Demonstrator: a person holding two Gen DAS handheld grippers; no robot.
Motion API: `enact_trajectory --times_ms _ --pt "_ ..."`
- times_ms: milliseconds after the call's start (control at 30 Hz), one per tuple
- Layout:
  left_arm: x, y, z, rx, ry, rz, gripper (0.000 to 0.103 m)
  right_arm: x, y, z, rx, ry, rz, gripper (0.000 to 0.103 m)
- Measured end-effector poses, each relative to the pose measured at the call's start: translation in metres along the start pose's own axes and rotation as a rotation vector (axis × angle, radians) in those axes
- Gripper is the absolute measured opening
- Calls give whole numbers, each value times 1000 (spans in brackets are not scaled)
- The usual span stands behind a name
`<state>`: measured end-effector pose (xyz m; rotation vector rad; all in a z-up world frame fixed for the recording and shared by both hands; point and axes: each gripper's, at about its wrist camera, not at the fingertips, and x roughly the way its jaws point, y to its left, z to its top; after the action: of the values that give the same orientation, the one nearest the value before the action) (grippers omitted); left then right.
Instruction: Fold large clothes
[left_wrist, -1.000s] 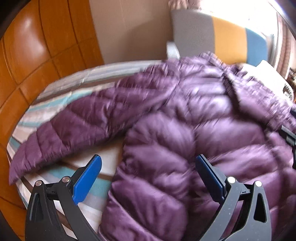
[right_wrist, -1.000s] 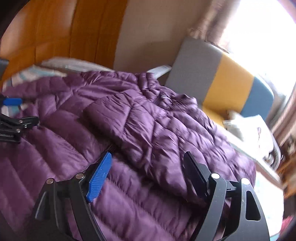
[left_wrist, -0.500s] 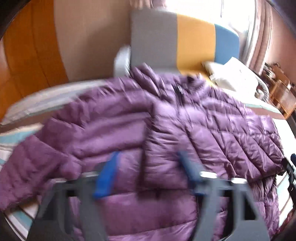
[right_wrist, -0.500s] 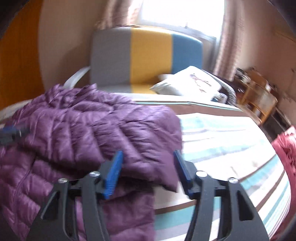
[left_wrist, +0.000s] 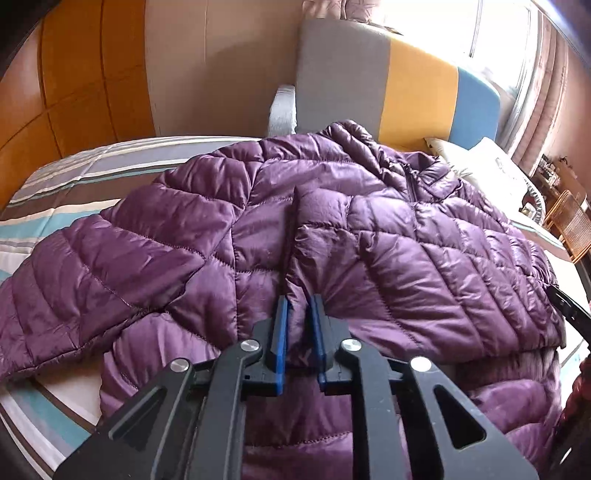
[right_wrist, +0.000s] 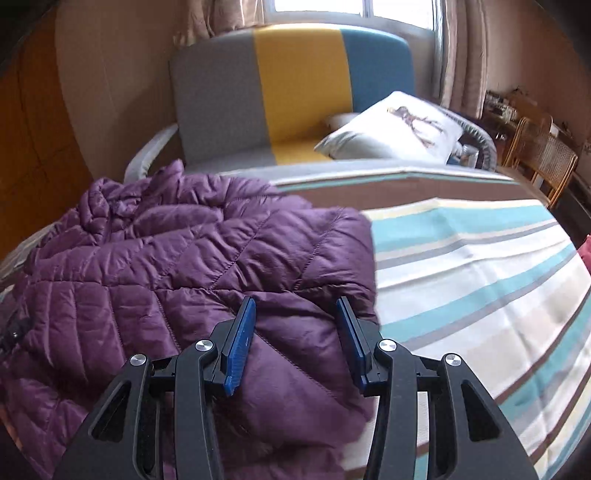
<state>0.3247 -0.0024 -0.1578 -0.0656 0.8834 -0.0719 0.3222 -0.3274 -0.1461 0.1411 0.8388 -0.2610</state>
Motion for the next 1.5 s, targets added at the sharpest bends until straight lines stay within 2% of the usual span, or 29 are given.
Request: enact_trajectory --times_ms 133,300,367,467,500,533,633,767,933,1100,1167,1300,1500 --pt "6 -4 -3 19 1 14 15 20 4 -7 -35 38 -18 45" --pt "8 -13 -5 57 -9 57 17 27 9 -6 -54 32 -45 45" --pt "7 -12 -5 55 -10 68 21 26 10 -5 -56 34 -49 45" --pt "4 -6 -3 19 -12 122 53 9 15 -7 -73 11 -70 45" --pt "3 -2 -3 4 -13 127 69 -1 18 -11 -77 -7 -63 45" --pt "1 4 -3 -24 -9 119 74 -10 20 -13 -82 -18 -57 45" --pt "-3 14 -6 -56 -6 82 74 -32 28 -23 -115 -37 -31 45" --pt "-10 13 -12 -41 -6 92 81 -45 32 -38 -128 -25 -28 45" --pt "-10 11 -17 -26 10 103 93 -34 31 -48 -132 -11 -47 45" --pt "-23 20 -24 -28 14 89 99 -26 33 -50 -142 -6 -61 45" --pt "-30 32 -26 -58 5 78 100 -25 34 -51 -145 -7 -66 45" --pt "-45 64 -31 -139 -26 107 101 -25 36 -52 -156 -12 -82 45" --pt "-59 123 -37 -235 -54 202 101 -25 36 -53 -154 -15 -81 45"
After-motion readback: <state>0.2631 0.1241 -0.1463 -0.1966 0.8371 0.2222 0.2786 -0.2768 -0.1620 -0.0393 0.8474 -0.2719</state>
